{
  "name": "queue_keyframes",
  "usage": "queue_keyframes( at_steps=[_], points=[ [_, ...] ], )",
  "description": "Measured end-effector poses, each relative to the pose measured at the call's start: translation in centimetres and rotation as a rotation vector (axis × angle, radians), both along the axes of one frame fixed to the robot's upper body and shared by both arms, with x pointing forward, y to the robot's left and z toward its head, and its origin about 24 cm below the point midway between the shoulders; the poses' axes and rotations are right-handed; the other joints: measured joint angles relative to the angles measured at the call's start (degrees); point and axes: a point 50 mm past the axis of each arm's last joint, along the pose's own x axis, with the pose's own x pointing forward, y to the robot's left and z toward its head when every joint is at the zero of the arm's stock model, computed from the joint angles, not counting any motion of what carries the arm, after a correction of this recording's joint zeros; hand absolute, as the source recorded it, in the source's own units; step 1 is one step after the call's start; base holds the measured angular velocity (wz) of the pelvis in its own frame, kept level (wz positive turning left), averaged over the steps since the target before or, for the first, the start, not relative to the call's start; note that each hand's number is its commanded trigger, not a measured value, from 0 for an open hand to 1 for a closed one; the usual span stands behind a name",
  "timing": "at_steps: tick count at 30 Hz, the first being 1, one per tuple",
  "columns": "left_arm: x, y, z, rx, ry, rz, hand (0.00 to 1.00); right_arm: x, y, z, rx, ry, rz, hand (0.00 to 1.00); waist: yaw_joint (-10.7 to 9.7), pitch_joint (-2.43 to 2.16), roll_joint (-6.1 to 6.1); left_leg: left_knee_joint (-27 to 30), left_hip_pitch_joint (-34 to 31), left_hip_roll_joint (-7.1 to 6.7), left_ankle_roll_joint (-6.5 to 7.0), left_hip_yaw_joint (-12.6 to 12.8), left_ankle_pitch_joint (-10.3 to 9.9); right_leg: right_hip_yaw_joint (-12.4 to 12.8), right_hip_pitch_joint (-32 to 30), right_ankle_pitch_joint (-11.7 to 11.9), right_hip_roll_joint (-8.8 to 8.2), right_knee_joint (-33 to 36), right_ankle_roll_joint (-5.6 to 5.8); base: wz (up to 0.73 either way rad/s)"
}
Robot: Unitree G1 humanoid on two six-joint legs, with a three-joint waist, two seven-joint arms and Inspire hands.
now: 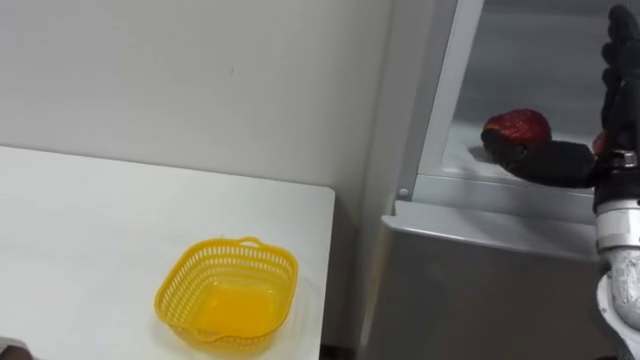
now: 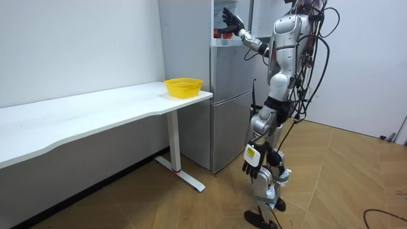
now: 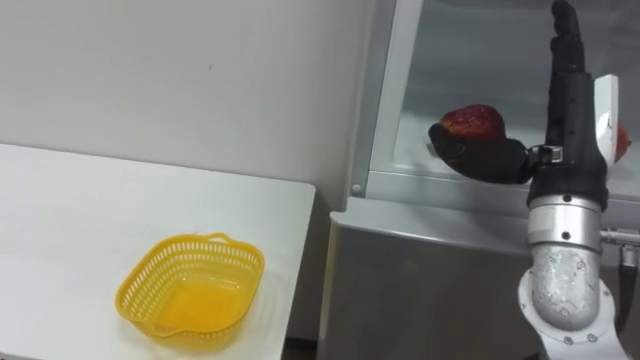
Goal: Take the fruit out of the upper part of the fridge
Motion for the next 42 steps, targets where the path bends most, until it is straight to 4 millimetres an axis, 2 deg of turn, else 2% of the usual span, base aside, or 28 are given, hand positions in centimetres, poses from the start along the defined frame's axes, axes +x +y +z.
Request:
queue_keyframes(
  at_steps=[7,12,22,36,42],
  points=[
    [0.1,0.0,0.0,-0.002,-0.001,0.001,0.00,0.5,-0.1,-0.6,-0.017,0.054,0.021,0.00,-0.18,0.03,0.04,0.08,-0.16,-0.13,0.01,-0.29,0.00,-0.54,-0.11,0.00,-0.19,0.04,0.00,0.01],
    [0.3,0.1,0.1,0.006,-0.012,-0.002,0.00,2.2,-0.7,-0.2,-0.036,0.113,0.020,0.00,-0.25,-0.01,-0.04,0.12,-1.03,-0.35,0.15,-0.48,0.22,-0.92,-0.76,0.00,-0.61,0.10,0.00,0.02],
    [0.3,0.3,0.1,0.016,-0.012,-0.004,0.00,3.2,-1.7,0.0,-0.050,0.166,0.004,0.00,-0.11,-0.01,-0.32,0.00,-1.29,-0.53,0.22,-0.82,0.27,-1.23,-0.88,0.00,-0.70,-0.02,0.02,0.01],
    [0.4,0.3,0.3,0.018,-0.026,-0.005,0.00,3.4,-2.1,-0.1,-0.093,0.215,0.012,0.00,0.19,-0.01,-0.74,0.01,-1.21,-0.57,0.25,-1.02,0.29,-1.21,-0.79,0.01,-0.72,-0.02,0.04,0.00],
    [0.2,0.5,0.4,0.023,-0.018,0.001,0.00,3.8,-2.3,-0.4,-0.046,0.255,0.042,0.00,-0.05,0.08,-1.08,0.09,-1.26,-0.57,0.26,-1.00,0.29,-1.16,-0.80,0.01,-0.75,0.01,0.04,0.00]
  ],
)
